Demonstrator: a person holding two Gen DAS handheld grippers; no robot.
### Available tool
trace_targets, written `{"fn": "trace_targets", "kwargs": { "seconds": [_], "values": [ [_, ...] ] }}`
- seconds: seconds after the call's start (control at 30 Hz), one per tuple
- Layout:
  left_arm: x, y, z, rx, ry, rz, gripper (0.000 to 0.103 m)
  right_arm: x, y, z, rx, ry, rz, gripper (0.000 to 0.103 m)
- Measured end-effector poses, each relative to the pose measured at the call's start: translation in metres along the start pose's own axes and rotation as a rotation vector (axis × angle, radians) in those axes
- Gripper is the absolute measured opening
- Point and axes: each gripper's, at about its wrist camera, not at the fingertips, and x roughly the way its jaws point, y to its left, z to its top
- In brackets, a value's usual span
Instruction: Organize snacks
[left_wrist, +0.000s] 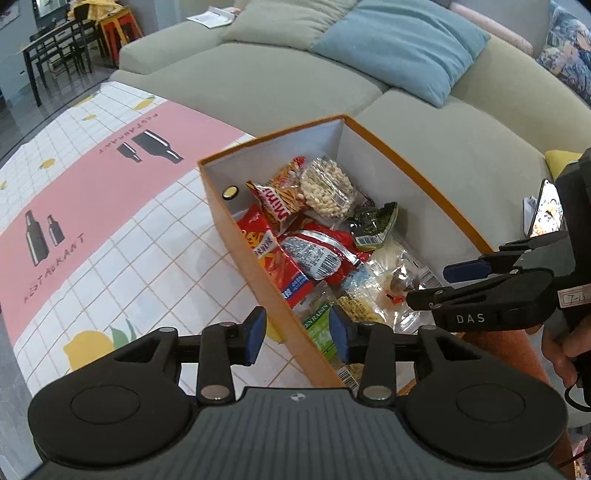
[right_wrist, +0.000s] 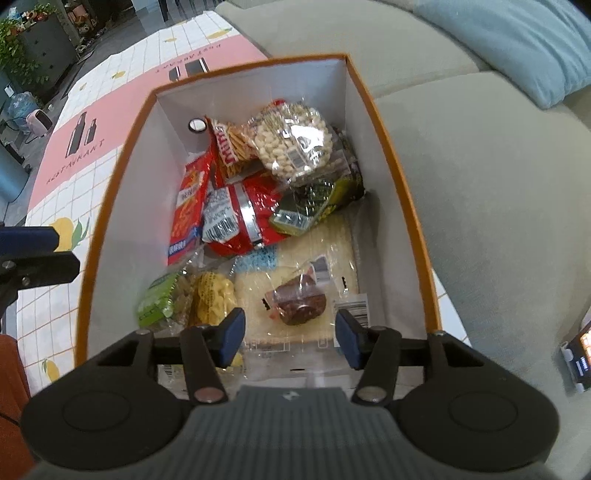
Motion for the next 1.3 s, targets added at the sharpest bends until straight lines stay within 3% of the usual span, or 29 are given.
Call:
{"fn": "trace_targets", "kwargs": {
  "seconds": [0.17, 0.53, 0.73, 0.9, 1.07, 1.17, 1.3],
  "values": [
    [-0.022, 0.005, -0.007, -0.020, -0.041, 0.031, 0.053, -0.021, 0.016, -0.003, -0.031, -0.042, 0.007, 0.055],
    [-0.077, 0.022, -0.025, -0.081, -0.165, 0.072, 0.054, -0.077, 0.061, -0.010, -0.119, -0.171, 0.028, 0.058],
    [-0.121, 0.032, -0.035, -0.115, -0.333, 0.127, 0.055, -0.121, 0.093, -0.011, -0.146, -0.315, 0.056, 0.062],
    [-0.155, 0.038, -0.050, -0.145, -0.495, 0.226, 0.060, -0.160, 0.120, -0.024, -0.172, -0.479, 0.068, 0.074],
    [-0.165, 0.041, -0.072, -0.146, -0.576, 0.309, 0.062, -0.182, 0.141, -0.056, -0.180, -0.637, 0.030, 0.080],
    [-0.158, 0.043, -0.084, -0.150, -0.558, 0.361, 0.063, -0.182, 0.152, -0.081, -0.186, -0.674, 0.011, 0.079],
    [-0.135, 0.046, -0.100, -0.166, -0.471, 0.347, 0.063, -0.168, 0.162, -0.107, -0.174, -0.660, -0.037, 0.078]
  ]
}}
